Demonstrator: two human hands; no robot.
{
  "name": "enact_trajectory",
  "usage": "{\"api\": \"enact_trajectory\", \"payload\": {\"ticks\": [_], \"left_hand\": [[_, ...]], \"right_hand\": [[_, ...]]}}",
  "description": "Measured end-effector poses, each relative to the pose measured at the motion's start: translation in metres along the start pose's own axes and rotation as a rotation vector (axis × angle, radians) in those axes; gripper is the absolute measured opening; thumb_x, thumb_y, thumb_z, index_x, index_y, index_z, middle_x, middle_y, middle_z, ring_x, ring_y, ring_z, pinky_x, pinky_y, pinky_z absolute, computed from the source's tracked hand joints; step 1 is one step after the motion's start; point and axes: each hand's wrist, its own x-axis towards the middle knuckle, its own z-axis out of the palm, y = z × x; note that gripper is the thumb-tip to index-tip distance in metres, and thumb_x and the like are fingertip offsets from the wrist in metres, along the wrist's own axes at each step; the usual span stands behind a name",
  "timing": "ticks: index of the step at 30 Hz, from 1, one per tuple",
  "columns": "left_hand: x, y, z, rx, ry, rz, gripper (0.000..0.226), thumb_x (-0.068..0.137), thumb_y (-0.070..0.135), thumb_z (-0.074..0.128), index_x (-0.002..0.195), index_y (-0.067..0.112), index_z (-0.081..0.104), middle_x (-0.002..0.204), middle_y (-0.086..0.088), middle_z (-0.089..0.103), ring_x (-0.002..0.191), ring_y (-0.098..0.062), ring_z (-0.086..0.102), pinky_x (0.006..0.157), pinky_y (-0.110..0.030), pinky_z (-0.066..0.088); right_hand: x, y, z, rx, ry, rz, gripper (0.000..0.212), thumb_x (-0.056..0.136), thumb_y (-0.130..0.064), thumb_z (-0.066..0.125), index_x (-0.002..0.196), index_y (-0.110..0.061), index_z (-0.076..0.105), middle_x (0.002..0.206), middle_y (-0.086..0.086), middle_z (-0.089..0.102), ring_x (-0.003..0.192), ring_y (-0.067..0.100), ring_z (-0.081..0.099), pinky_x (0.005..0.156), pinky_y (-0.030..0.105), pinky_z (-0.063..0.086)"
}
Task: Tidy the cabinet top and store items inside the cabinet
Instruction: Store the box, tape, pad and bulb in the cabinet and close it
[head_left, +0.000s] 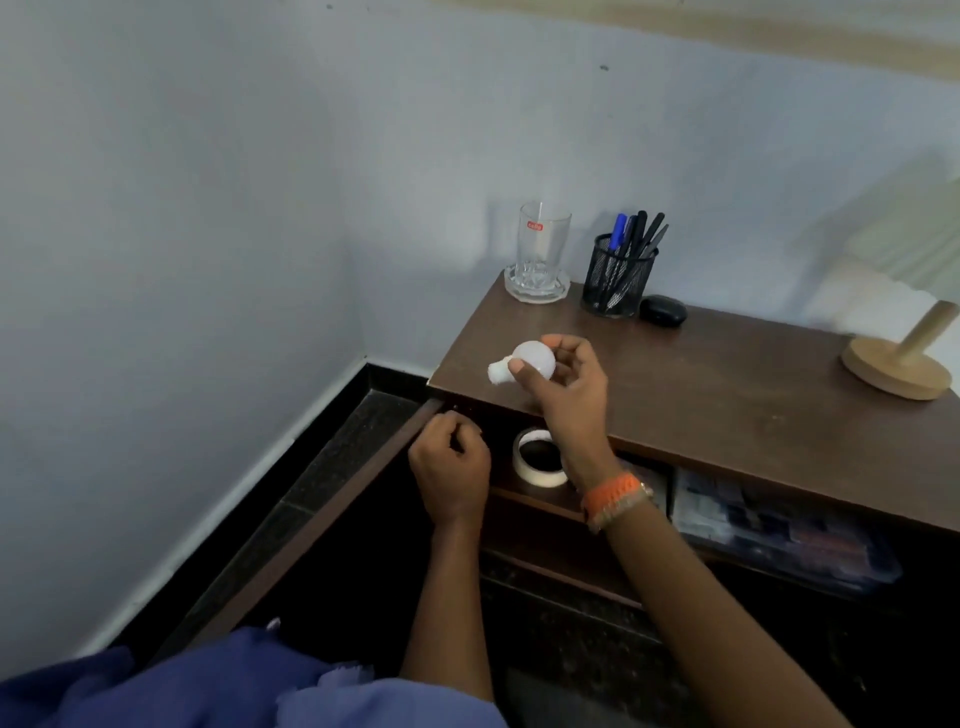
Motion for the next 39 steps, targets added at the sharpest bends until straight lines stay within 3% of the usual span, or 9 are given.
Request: {"api": "enact_trajectory", "payload": {"ticks": [3,7,9,11,14,20,27,35,39], "left_hand": [[-0.024,-0.030,-0.005,0.041,-0.043,-0.234,0.023,0.076,0.003,0.048,0.058,0.005,0.062,0.058,-0.009,0.062,0.056,-0.024,0.057,0.057,-0.036,0.048],[-0.054,-0.060,-0.014,0.058,-0.036,-0.611,0.020,0.081,0.006,0.052,0.082,0.011,0.072,0.088,-0.014,0.071,0.088,-0.033,0.064,0.079,-0.033,0.048],[-0.059,-0.065,-0.016,0.079,-0.131,-0.684,0.022,0.085,0.008,0.052,0.097,0.011,0.071,0.103,-0.014,0.069,0.101,-0.032,0.061,0.084,-0.028,0.043],[-0.055,-0.069,-0.015,0.092,-0.294,-0.695,0.029,0.088,0.009,0.051,0.113,0.013,0.065,0.114,-0.011,0.065,0.110,-0.028,0.057,0.089,-0.026,0.040],[-0.047,-0.078,-0.014,0.035,-0.436,-0.725,0.041,0.088,0.010,0.053,0.129,0.016,0.054,0.124,-0.006,0.061,0.117,-0.021,0.054,0.098,-0.026,0.038],[-0.051,-0.096,-0.015,-0.029,-0.425,-0.796,0.050,0.088,0.007,0.056,0.136,0.016,0.046,0.132,-0.005,0.056,0.124,-0.019,0.051,0.108,-0.031,0.037],[-0.043,-0.106,-0.010,-0.053,-0.407,-0.723,0.049,0.087,0.005,0.057,0.135,0.015,0.048,0.129,-0.005,0.059,0.122,-0.019,0.053,0.108,-0.037,0.040],[-0.048,-0.111,-0.007,-0.062,-0.426,-0.729,0.048,0.087,0.004,0.057,0.133,0.013,0.049,0.131,-0.006,0.057,0.123,-0.019,0.052,0.107,-0.034,0.040],[-0.042,-0.106,-0.005,-0.088,-0.402,-0.719,0.049,0.086,0.003,0.057,0.134,0.012,0.049,0.129,-0.006,0.058,0.121,-0.018,0.054,0.105,-0.030,0.041]], "right_hand": [[-0.050,0.010,-0.015,-0.018,-0.075,-0.020,0.034,0.075,-0.005,0.077,0.102,-0.015,0.059,0.101,0.000,0.066,0.090,0.011,0.065,0.072,0.019,0.054],[-0.067,0.056,-0.021,-0.189,-0.129,0.087,0.037,0.075,-0.003,0.077,0.105,-0.017,0.061,0.108,0.001,0.064,0.096,0.011,0.064,0.075,0.016,0.053],[-0.058,0.078,-0.018,-0.315,-0.179,0.116,0.039,0.074,-0.005,0.077,0.110,-0.014,0.062,0.107,-0.001,0.065,0.099,0.015,0.064,0.083,0.024,0.055],[-0.041,0.095,-0.011,-0.457,-0.209,0.136,0.044,0.074,-0.010,0.077,0.116,-0.010,0.062,0.111,0.007,0.066,0.105,0.023,0.063,0.093,0.036,0.052],[-0.016,0.110,0.000,-0.679,-0.277,0.156,0.048,0.077,-0.017,0.075,0.122,-0.004,0.061,0.119,0.018,0.065,0.112,0.032,0.059,0.097,0.037,0.046],[0.014,0.116,0.017,-0.859,-0.399,0.097,0.033,0.086,-0.016,0.067,0.115,-0.001,0.066,0.122,0.018,0.064,0.117,0.031,0.056,0.102,0.033,0.035],[0.029,0.136,0.024,-1.036,-0.414,0.190,0.051,0.087,-0.037,0.064,0.131,-0.012,0.055,0.136,0.011,0.054,0.128,0.029,0.046,0.109,0.038,0.030],[0.028,0.129,0.029,-0.952,-0.483,0.270,0.055,0.094,-0.027,0.057,0.140,-0.002,0.041,0.147,0.016,0.041,0.136,0.029,0.037,0.109,0.029,0.024],[0.026,0.130,0.028,-0.923,-0.472,0.280,0.050,0.096,-0.027,0.055,0.137,-0.001,0.045,0.145,0.016,0.044,0.135,0.028,0.039,0.106,0.025,0.026]]}}
